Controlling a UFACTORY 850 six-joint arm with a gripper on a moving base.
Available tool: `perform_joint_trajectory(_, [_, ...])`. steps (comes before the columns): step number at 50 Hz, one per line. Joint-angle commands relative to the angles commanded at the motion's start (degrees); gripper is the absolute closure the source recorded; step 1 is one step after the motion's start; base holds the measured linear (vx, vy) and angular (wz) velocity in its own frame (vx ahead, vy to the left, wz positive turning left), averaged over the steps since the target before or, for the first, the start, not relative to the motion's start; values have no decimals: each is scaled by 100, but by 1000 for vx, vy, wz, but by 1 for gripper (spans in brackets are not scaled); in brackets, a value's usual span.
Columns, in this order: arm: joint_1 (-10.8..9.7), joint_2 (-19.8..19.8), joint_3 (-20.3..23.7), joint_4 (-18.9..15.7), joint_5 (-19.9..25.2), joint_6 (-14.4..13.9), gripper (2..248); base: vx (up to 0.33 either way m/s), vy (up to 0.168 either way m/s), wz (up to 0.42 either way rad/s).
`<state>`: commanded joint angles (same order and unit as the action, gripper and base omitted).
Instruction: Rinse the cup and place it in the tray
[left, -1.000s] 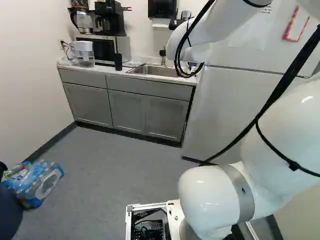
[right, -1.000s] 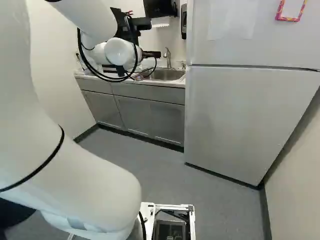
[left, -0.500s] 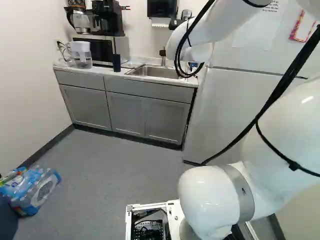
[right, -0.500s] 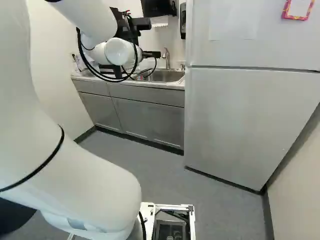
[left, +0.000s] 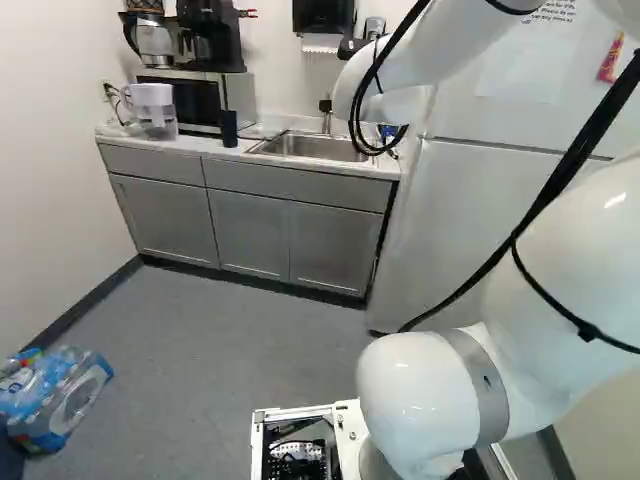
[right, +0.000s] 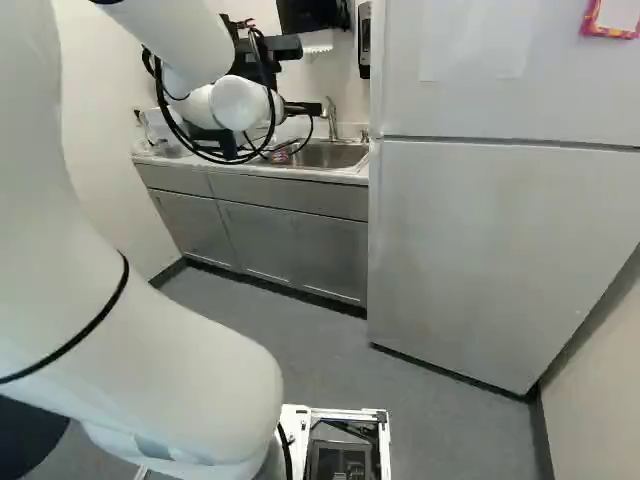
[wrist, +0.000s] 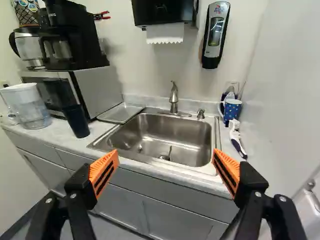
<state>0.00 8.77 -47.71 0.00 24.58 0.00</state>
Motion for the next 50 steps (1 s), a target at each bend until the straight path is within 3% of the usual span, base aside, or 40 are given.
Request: perform_joint_trajectory(50, [0,0,0,0,0,0,3,125,28,123])
